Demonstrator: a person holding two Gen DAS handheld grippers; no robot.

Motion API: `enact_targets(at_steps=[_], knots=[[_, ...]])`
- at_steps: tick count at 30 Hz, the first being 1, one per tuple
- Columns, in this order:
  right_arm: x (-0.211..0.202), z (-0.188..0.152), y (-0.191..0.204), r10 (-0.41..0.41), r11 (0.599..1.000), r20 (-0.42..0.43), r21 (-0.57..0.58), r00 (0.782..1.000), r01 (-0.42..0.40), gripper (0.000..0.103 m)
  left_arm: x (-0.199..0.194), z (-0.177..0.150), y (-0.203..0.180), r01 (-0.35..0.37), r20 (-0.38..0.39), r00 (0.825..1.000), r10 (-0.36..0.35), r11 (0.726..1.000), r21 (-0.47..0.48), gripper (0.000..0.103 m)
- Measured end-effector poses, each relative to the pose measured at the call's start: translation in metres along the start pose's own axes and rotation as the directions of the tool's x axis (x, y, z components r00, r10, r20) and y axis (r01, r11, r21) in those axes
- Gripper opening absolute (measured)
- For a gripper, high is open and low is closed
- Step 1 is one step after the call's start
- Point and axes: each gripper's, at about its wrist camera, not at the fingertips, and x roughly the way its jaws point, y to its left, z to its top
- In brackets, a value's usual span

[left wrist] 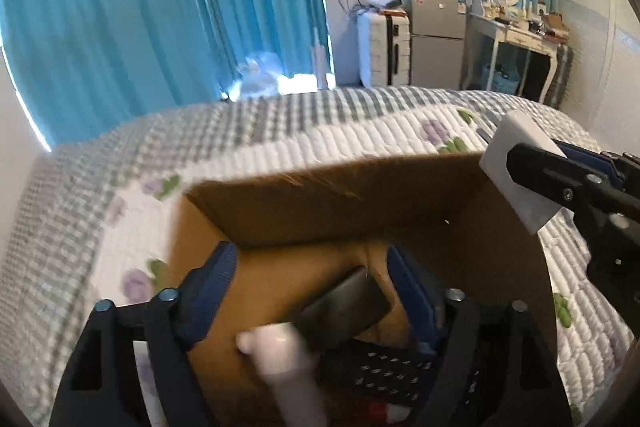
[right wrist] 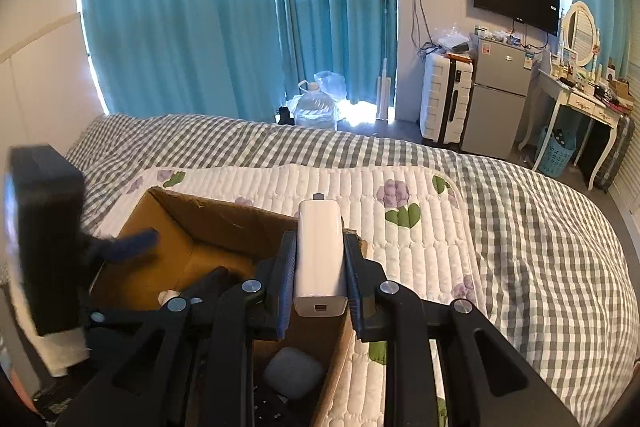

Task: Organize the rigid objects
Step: 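Release the black charger into the box with the left gripper while the right drops the power bank in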

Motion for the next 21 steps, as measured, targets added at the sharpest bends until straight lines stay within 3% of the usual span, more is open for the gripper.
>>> enact_targets(at_steps=[5, 11, 12, 15, 18, 21], knots=[[0.002, 0.004, 0.002, -0.005, 1.0, -0.007, 0.006, 1.0, 0.005, 0.022, -0.018, 0.004, 0.015, -0.037, 0.025, 0.999, 0.037, 0.999, 0.003, 0.08], [0.025, -0.001, 0.0, 0.022, 0.999, -0.047, 0.045, 0.999, -0.02, 0.022, -0.021, -0.002, 0.036, -0.033, 0.045, 0.998, 0.035, 0.999, -0.044, 0.08], [0.029, -0.003, 0.0, 0.03, 0.998, -0.054, 0.051, 0.998, -0.027, 0.025, -0.022, -0.002, 0.039, -0.033, 0.054, 0.998, 0.036, 0.998, -0.052, 0.08], [0.027, -0.004, -0.001, 0.025, 0.998, -0.044, 0.065, 0.999, -0.023, 0.063, -0.028, -0.004, 0.046, -0.019, 0.076, 0.997, 0.024, 0.997, -0.074, 0.08], [0.01, -0.003, -0.001, 0.018, 0.997, -0.029, 0.08, 0.999, -0.015, 0.065, -0.041, -0.005, 0.053, -0.006, 0.073, 0.997, 0.014, 0.995, -0.099, 0.083], [-0.016, -0.002, 0.0, -0.004, 0.996, -0.034, 0.094, 0.999, 0.007, 0.07, -0.069, -0.009, 0.06, 0.0, 0.088, 0.996, 0.011, 0.993, -0.117, 0.093]])
